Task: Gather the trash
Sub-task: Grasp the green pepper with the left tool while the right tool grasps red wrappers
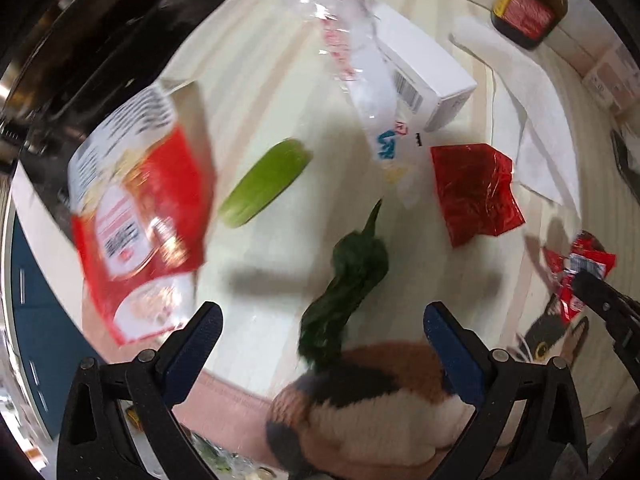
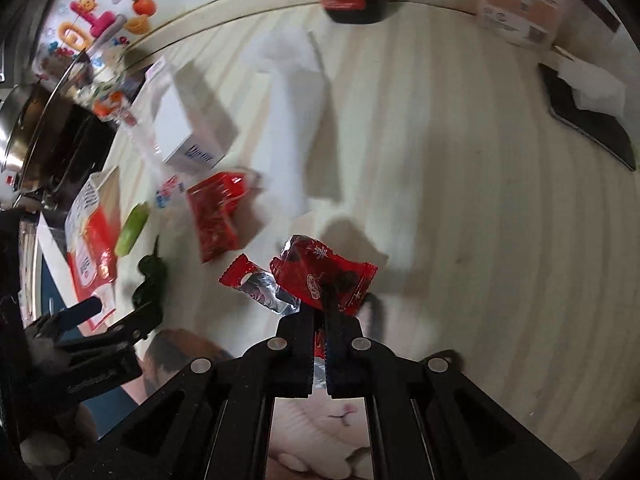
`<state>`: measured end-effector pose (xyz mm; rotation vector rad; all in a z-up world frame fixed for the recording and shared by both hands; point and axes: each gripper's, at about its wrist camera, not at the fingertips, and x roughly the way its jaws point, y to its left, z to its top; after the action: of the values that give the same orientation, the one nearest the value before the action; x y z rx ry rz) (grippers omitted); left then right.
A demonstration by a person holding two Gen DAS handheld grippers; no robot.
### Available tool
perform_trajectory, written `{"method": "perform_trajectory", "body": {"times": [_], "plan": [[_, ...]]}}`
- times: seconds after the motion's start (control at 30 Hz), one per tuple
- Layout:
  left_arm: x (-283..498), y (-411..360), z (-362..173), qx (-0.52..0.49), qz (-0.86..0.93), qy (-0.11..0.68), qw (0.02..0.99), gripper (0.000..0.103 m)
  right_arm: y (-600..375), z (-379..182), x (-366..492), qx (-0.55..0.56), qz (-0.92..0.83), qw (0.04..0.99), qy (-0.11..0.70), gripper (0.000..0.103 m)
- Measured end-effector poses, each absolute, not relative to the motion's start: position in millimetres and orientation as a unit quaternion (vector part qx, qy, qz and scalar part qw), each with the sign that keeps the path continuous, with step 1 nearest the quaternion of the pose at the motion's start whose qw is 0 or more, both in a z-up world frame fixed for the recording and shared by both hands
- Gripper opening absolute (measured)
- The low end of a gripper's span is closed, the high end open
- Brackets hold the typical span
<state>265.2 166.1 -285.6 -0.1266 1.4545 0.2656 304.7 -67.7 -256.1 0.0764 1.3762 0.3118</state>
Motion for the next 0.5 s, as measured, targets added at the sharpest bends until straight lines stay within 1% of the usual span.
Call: {"method": "perform_trajectory", "body": {"times": [0.03, 0.07, 0.1, 0.13, 0.17, 0.2, 0.23, 0.3, 0.5], "plan": [[269, 164, -288, -0.056, 0.118, 0.664, 0.736, 0.085, -66, -257, 309, 0.036, 0.141, 0.761, 0.632, 0.003], [273, 163, -290, -0.055, 0.116, 0.666, 0.735, 0.066, -67, -257, 309, 0.039, 0.138, 0.762, 0.631, 0.003], [275, 162, -293, -0.058, 0.112, 0.668, 0.734, 0.051, -67, -258, 308, 0.041, 0.136, 0.762, 0.632, 0.003], [274, 160, -295, -0.061, 0.107, 0.669, 0.733, 0.042, -70, -258, 308, 0.044, 0.135, 0.761, 0.633, 0.003], [273, 160, -297, -0.065, 0.101, 0.670, 0.733, 0.029, -71, -257, 310, 0.044, 0.134, 0.761, 0.633, 0.003], [274, 158, -297, -0.069, 0.098, 0.666, 0.736, 0.019, -72, -257, 309, 0.043, 0.134, 0.761, 0.634, 0.003], [272, 157, -297, -0.071, 0.097, 0.665, 0.737, 0.015, -74, -256, 308, 0.042, 0.134, 0.761, 0.634, 0.003], [269, 160, -295, -0.074, 0.098, 0.663, 0.739, 0.014, -66, -256, 308, 0.039, 0.135, 0.760, 0.634, 0.003], [239, 174, -260, -0.086, 0.111, 0.634, 0.760, 0.013, -48, -240, 309, 0.030, 0.151, 0.765, 0.626, 0.003]]}}
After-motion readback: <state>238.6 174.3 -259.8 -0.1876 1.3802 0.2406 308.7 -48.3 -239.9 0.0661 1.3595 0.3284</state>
